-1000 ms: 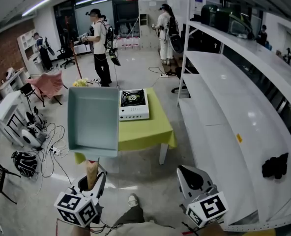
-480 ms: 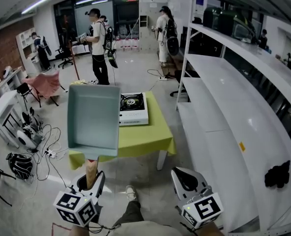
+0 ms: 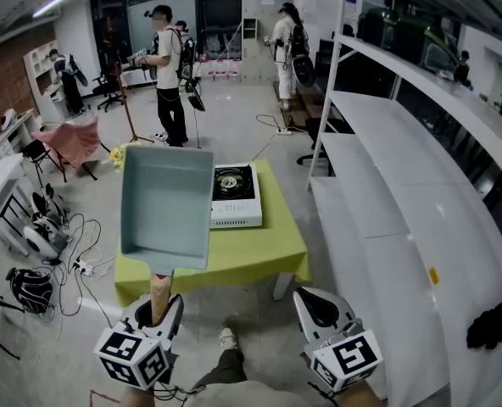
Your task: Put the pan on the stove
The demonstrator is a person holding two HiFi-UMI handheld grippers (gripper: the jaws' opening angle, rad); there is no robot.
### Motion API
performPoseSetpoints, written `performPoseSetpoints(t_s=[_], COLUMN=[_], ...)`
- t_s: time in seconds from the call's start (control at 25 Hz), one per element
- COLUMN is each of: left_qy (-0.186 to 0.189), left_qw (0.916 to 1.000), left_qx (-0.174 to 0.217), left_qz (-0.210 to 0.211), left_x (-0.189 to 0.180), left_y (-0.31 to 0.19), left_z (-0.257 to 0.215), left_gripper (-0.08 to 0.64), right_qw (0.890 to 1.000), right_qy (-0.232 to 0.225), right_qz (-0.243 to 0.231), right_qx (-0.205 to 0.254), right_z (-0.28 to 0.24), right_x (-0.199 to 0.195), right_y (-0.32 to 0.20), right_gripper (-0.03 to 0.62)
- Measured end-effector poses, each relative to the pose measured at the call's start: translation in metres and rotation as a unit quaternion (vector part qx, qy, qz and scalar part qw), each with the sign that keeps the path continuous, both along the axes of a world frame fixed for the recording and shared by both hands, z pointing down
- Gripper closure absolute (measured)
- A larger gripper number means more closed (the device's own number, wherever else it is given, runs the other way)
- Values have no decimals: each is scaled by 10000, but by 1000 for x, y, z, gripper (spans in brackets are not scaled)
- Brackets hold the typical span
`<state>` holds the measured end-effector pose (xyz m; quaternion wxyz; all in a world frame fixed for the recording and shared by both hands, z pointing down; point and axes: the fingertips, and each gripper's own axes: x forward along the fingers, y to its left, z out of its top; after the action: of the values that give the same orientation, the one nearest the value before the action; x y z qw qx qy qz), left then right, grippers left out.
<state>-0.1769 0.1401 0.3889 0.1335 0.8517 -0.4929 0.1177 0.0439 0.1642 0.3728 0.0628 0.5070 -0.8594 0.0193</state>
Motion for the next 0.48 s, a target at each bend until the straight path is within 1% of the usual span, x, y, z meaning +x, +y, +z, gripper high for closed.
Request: performPoseSetpoints(t_s=[0.48], left_qy=[75], left_qw=[9987], left_qx=[-453], left_qz=[201], left_x=[-24], left_y=[-143], left_z=[12], left_gripper=[460], right_qw=[9992], right_qy=[145], right_qz=[48], right_qx=[-370], right_z=[3], right_x=[-36], right_y=[-142], right_gripper=[586])
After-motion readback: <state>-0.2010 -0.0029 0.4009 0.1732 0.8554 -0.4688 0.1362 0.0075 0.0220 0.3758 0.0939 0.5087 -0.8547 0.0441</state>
